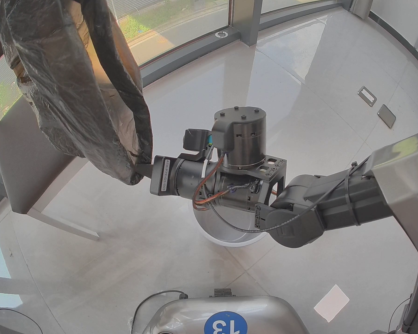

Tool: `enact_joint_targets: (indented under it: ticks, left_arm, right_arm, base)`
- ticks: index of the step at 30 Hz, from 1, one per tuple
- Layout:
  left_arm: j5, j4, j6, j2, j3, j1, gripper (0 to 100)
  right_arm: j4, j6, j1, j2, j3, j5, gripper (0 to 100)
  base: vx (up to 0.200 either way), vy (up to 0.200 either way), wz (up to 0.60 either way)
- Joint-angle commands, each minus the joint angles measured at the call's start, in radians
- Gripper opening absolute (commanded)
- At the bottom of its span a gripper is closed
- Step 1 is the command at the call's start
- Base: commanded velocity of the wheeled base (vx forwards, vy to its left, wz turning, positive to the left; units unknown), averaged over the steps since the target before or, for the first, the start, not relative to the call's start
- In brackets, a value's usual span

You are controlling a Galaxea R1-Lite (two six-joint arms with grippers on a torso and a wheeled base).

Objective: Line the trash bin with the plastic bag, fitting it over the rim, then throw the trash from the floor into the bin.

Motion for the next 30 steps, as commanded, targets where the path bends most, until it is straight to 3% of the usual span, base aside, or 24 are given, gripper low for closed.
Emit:
enact_joint_targets:
  ticks: [1,9,18,22,28,29,30]
  left_arm:
    - [0.0,0.0,0.0,-0.018,0.028,0.0,0]
    - [0.005,0.006,0.003,-0.022,0.091,0.0,0]
    - [0.009,0.009,0.043,0.034,0.193,-0.011,0]
    - [0.011,0.029,0.101,0.08,0.214,-0.035,0]
    - [0.044,0.127,0.274,0.2,0.213,-0.071,0]
    - [0.136,0.15,0.377,0.246,0.214,-0.086,0]
    - [0.164,0.15,0.394,0.255,0.214,-0.092,0]
  right_arm:
    - [0.0,0.001,-0.001,-0.021,0.015,-0.008,0]
    - [0.003,-0.022,-0.025,-0.219,0.215,-0.04,0]
    - [0.04,-0.136,-0.149,-0.564,0.543,-0.039,0]
    - [0.05,-0.154,-0.189,-0.646,0.646,-0.037,0]
    - [0.05,-0.166,-0.235,-0.735,0.77,-0.037,0]
    - [0.05,-0.166,-0.246,-0.756,0.796,-0.037,0]
    - [0.05,-0.166,-0.246,-0.761,0.801,-0.037,0]
  base:
    - [0.0,0.0,0.0]
    - [0.0,0.0,0.0]
    - [0.0,0.0,0.0]
    - [0.0,0.0,0.0]
    - [0.0,0.0,0.0]
    - [0.0,0.0,0.0]
    - [0.0,0.0,0.0]
